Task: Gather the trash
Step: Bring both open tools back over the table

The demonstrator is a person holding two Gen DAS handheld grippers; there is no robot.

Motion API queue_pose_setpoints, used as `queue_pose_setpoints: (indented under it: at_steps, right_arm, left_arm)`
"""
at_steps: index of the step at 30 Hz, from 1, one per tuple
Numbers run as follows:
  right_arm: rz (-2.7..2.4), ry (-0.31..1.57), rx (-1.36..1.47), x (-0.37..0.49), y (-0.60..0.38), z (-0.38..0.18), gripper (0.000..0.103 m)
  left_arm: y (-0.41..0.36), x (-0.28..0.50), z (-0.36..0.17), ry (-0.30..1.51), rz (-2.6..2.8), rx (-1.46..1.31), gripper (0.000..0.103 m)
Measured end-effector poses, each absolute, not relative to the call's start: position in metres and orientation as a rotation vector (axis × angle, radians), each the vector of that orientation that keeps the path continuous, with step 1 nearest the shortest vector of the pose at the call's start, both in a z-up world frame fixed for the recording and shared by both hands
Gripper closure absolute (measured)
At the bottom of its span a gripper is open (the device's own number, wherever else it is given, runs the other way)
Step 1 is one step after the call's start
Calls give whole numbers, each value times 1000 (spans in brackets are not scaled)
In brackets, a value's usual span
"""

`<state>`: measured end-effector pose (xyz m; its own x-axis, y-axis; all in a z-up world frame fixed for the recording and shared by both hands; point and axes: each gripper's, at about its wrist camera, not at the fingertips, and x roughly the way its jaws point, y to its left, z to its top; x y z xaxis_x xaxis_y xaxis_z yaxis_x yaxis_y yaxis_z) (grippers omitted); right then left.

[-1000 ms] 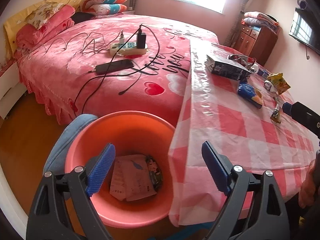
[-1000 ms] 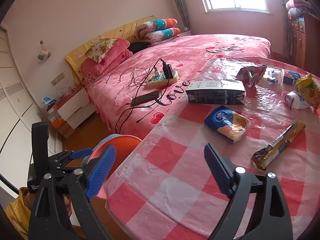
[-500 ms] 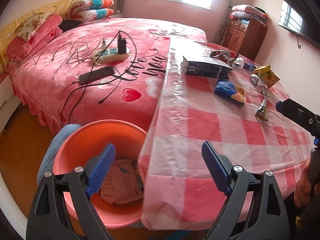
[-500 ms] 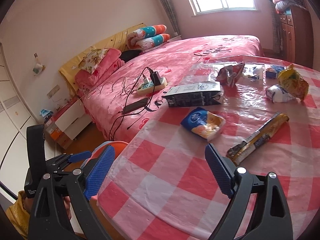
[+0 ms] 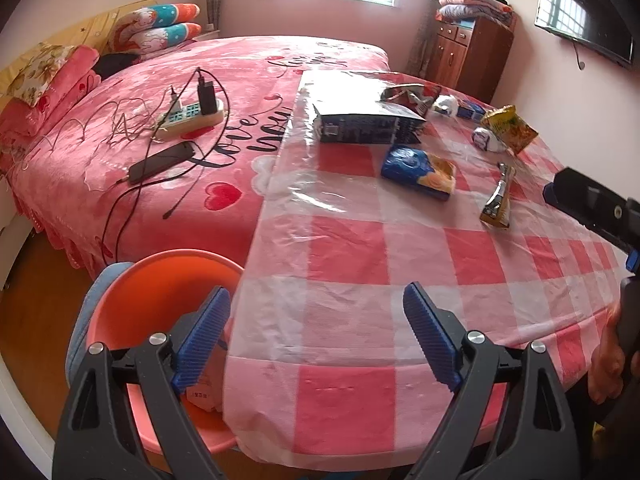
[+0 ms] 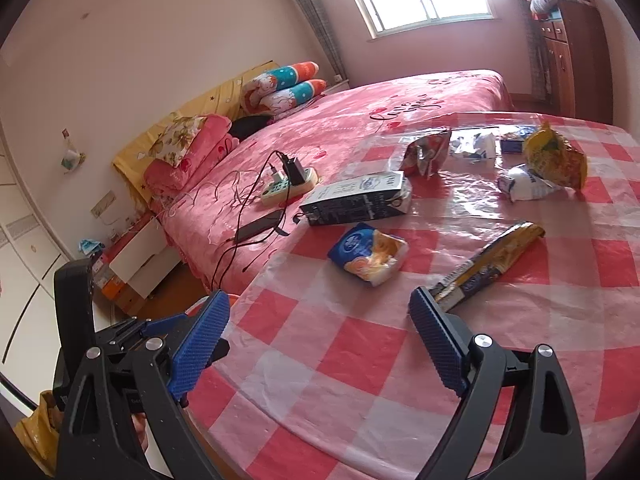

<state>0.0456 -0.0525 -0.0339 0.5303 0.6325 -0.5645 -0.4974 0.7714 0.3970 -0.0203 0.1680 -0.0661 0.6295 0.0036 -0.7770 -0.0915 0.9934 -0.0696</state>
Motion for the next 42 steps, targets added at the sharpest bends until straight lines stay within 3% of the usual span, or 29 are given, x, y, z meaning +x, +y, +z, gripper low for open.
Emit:
queue_pose_setpoints:
  at_steps: [22,42]
  right_arm:
    - [557,794,412,80,-131,-50,13]
    - [421,758,479,109,-195,-57,13]
  left_arm:
    - [116,4,-61,913,-60,-114,14]
    - [87,105,-70,983,-28,-319,14]
